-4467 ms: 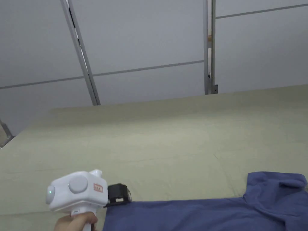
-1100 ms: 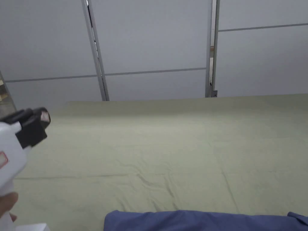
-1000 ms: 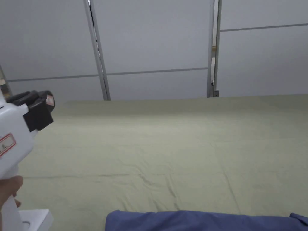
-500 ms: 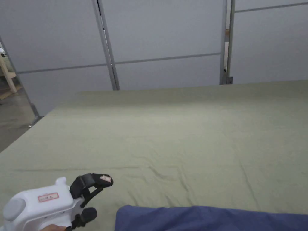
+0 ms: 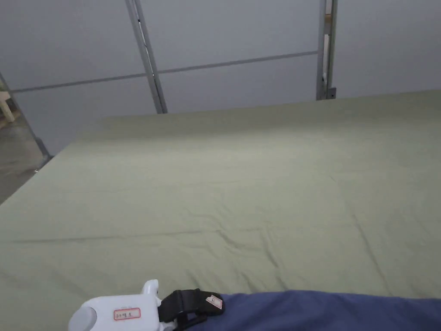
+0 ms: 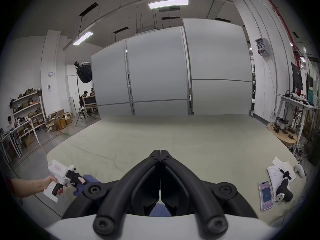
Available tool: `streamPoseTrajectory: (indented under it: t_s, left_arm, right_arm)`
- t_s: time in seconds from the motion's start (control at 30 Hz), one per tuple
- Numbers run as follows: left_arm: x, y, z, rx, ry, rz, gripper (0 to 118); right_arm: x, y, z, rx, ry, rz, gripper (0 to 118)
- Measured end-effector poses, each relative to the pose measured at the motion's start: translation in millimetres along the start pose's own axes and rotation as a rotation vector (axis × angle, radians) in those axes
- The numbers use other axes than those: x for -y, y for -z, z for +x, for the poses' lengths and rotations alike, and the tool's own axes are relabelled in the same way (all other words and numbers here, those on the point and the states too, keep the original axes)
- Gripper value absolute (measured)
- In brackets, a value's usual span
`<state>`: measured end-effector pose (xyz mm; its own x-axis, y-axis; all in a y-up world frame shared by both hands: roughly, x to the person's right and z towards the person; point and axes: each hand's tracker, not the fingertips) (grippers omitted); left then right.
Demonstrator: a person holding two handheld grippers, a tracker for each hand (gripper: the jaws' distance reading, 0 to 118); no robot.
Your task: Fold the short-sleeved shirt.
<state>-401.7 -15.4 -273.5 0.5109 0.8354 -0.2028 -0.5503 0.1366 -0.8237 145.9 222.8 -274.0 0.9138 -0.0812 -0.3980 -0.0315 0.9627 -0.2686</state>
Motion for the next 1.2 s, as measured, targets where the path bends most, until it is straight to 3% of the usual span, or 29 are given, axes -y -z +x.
streamPoseTrajectory:
  t_s: [0.03, 0.07, 0.1, 0.3, 0.53, 0.8, 0.87, 1.0, 1.2]
  left_arm:
    - [-1, -3, -1, -0.016, -0.029, 0.007, 90]
    - [-3, 0, 0, -0.090, -0.039, 0.009, 20]
    - [-3, -5, -2, -0.205, -0.034, 0.008, 8]
    - [-17, -31, 10, -0.020, -0.068, -0.019, 8]
    - [-45, -103, 61, -0.045, 0.041, -0.027, 8]
    - [-50, -187, 62, -0.486, -0.001, 0.153, 8]
    - [-37, -182, 66, -0.559, 0.040, 0.140, 8]
    - [-15, -141, 80, -0.480, 0.047, 0.102, 8]
    - [-1, -36, 125, -0.287, 0.184, -0.035, 8]
  right_arm:
    - [0, -1, 1, 0.003, -0.009, -0.005, 2]
    - [1, -3, 0, 0.012, -0.024, -0.008, 2]
    - [1, -4, 0, 0.019, -0.040, -0.008, 2]
    - [-4, -11, 4, 0.022, -0.036, -0.006, 2]
    - [-8, -12, -1, 0.014, -0.029, 0.004, 2]
    - [0, -8, -4, -0.015, -0.029, -0.012, 2]
    - [2, -5, -4, -0.027, -0.015, -0.021, 2]
    - [4, -2, -5, -0.046, 0.009, -0.027, 2]
    - [2, -12, -4, -0.054, -0.016, -0.028, 2]
